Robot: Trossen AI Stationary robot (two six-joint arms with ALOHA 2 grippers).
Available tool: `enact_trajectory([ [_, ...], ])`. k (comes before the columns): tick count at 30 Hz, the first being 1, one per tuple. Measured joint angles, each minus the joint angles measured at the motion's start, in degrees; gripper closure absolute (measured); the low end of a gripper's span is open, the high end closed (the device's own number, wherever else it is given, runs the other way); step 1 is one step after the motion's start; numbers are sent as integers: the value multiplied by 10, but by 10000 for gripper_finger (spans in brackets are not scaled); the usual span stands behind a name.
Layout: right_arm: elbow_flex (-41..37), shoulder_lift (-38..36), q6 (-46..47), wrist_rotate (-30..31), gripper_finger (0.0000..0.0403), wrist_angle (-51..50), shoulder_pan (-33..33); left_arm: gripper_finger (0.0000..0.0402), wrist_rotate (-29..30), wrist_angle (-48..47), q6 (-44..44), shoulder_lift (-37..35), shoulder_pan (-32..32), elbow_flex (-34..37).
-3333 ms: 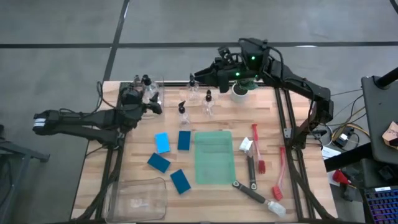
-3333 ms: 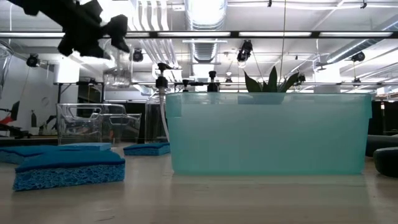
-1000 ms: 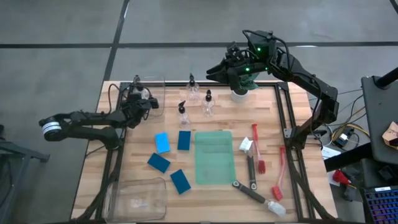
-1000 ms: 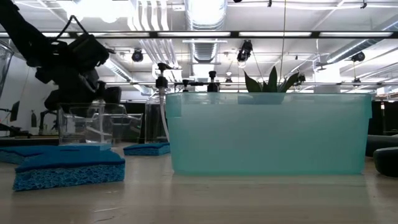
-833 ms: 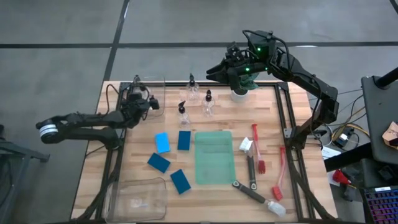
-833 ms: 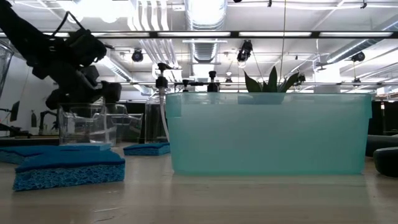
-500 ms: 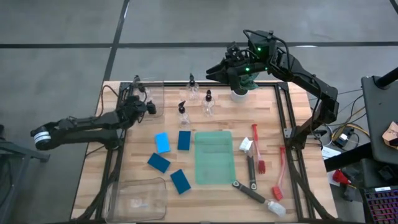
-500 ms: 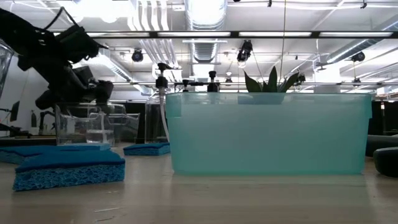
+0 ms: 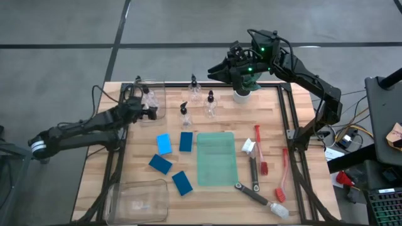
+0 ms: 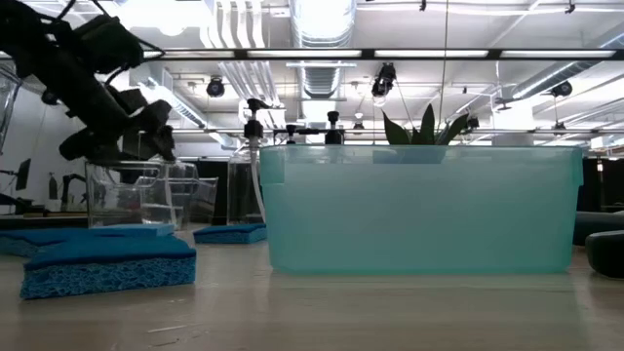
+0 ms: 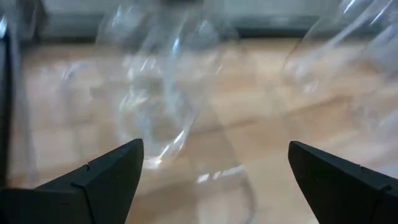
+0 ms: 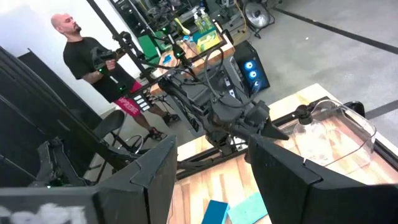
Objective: Pick & Place Kitchen Sink Supplies
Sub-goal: Put the transparent soap dispenser into the top transparent bin
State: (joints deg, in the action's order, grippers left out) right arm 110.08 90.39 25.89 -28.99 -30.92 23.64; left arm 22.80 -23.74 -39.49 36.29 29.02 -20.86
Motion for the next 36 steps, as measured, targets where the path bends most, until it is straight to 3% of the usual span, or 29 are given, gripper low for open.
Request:
enact_trajectory([
  [2,0,0,0,0,209,0,0,12,-25,-22,-6,-4,0,-8],
  [6,0,0,-4,0,209,0,0,12,-144,4,-36,-14,0,-22],
  [9,0,0,-9,0,209,0,0,12,-229,74,-67,-17,-8,-29],
  [12,0,0,-20,0,209,0,0,12,-264,146,-87,-18,-21,-40],
  [18,0,2,-30,0,209,-1,0,12,-262,198,-64,-4,-57,-89],
  [22,0,2,-34,4,209,-1,0,12,-205,190,-29,32,-90,-137],
  [26,0,2,-34,5,209,-2,0,12,-142,148,15,96,-119,-206],
  [36,0,2,-34,6,209,-2,0,12,-72,11,54,266,-155,-351],
])
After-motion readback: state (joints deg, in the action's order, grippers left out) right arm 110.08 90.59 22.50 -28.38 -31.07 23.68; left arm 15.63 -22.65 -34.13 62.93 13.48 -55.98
